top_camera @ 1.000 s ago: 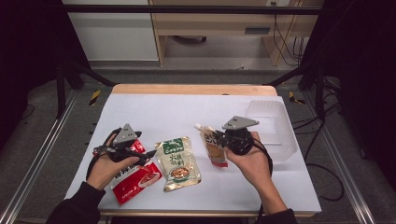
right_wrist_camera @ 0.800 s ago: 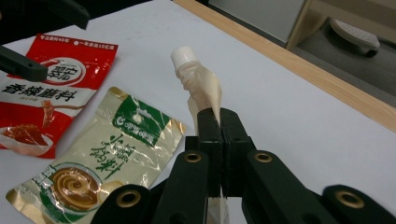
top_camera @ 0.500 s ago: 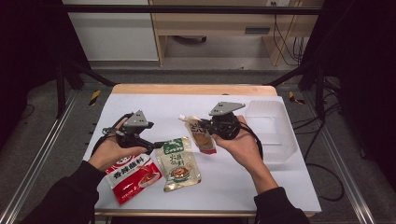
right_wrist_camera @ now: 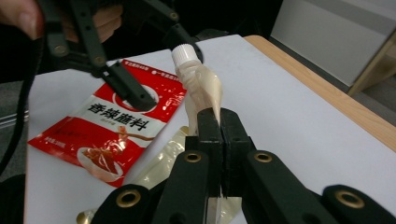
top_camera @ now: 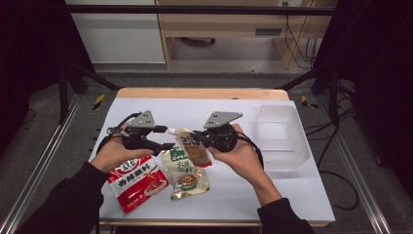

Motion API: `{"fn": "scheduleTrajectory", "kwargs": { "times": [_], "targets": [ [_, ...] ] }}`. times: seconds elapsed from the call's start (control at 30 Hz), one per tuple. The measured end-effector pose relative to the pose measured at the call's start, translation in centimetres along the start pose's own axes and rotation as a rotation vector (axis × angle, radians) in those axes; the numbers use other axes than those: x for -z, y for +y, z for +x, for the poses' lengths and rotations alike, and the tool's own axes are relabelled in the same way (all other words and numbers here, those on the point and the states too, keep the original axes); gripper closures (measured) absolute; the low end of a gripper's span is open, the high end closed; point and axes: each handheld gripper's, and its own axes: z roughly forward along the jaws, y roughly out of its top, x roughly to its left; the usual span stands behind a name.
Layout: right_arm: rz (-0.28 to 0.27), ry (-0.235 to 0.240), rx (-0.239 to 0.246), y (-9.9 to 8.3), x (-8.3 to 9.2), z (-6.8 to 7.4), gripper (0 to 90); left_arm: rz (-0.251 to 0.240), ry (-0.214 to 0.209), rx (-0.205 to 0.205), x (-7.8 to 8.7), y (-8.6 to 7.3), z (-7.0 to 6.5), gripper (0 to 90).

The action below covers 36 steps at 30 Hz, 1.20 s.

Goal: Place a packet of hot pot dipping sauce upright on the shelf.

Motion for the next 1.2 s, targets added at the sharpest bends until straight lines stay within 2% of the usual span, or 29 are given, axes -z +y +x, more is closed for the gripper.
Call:
{"fn": "scheduleTrajectory", "kwargs": {
  "times": [0.13,0.23,0.27,0.33,0.63,0.9,1.0,1.07,1.2],
  "targets": [
    [0.004,0.011,0.021,0.2,-0.1,0.8,89.4,-0.018,-0.026,-0.002,0.2,0.3,-0.3,40.0],
    [0.006,0.018,0.027,0.2,-0.2,1.1,89.4,-0.007,-0.043,-0.018,0.1,0.5,-0.5,42.9],
    [0.007,0.020,0.026,0.1,-0.3,1.1,89.4,-0.004,-0.049,-0.019,0.0,0.6,-0.5,47.3],
    [0.008,0.024,0.025,0.1,-0.4,1.1,89.4,-0.003,-0.056,-0.016,-0.1,0.6,-0.5,48.6],
    [0.005,0.029,0.023,0.0,-0.6,1.1,89.4,0.022,-0.087,-0.015,-0.2,1.0,-0.3,66.3],
    [0.002,0.024,0.017,-0.4,-0.2,0.5,89.0,0.019,-0.089,-0.035,-0.2,1.6,-0.9,71.3],
    [0.015,0.017,0.024,-0.5,-0.1,0.4,88.5,0.025,-0.073,-0.048,-0.1,2.1,-1.2,72.0],
    [0.026,0.014,0.028,-0.6,0.0,0.3,88.2,0.022,-0.073,-0.044,-0.2,2.4,-1.3,72.4],
    [0.043,0.001,0.041,-0.7,0.1,0.3,87.5,0.036,-0.071,-0.063,-0.1,3.0,-1.5,72.9]
  ]
}}
